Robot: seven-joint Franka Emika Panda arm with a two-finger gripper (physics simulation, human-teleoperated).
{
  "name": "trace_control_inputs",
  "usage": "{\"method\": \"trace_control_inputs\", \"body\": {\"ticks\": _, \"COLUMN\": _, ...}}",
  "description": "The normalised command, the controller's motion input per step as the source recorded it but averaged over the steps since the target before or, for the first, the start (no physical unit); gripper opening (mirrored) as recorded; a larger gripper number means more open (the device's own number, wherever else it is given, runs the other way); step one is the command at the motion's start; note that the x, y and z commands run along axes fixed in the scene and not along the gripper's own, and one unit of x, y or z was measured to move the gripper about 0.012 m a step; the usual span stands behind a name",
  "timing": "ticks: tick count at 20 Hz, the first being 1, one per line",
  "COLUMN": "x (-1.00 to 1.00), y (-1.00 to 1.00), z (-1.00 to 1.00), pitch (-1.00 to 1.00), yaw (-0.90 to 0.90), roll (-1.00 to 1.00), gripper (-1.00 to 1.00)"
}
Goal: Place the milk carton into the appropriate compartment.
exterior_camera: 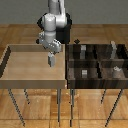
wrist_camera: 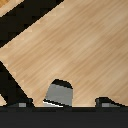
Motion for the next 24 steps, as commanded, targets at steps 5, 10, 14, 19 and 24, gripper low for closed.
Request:
{"method": "trace_control_inputs", "body": {"ticks": 5, "x": 0.00, "y": 0.00, "z": -0.40, "pitch": 0.00, "yaw": 0.00, "roll": 0.00, "gripper": 1.00}}
{"method": "trace_control_inputs", "body": {"ticks": 10, "x": 0.00, "y": 0.00, "z": -1.00, "pitch": 0.00, "yaw": 0.00, "roll": 0.00, "gripper": 1.00}}
{"method": "trace_control_inputs", "body": {"ticks": 14, "x": 0.00, "y": 0.00, "z": 0.00, "pitch": 0.00, "yaw": 0.00, "roll": 0.00, "gripper": -1.00}}
{"method": "trace_control_inputs", "body": {"ticks": 19, "x": 0.00, "y": 0.00, "z": 0.00, "pitch": 0.00, "yaw": 0.00, "roll": 0.00, "gripper": -1.00}}
{"method": "trace_control_inputs", "body": {"ticks": 24, "x": 0.00, "y": 0.00, "z": 0.20, "pitch": 0.00, "yaw": 0.00, "roll": 0.00, "gripper": -1.00}}
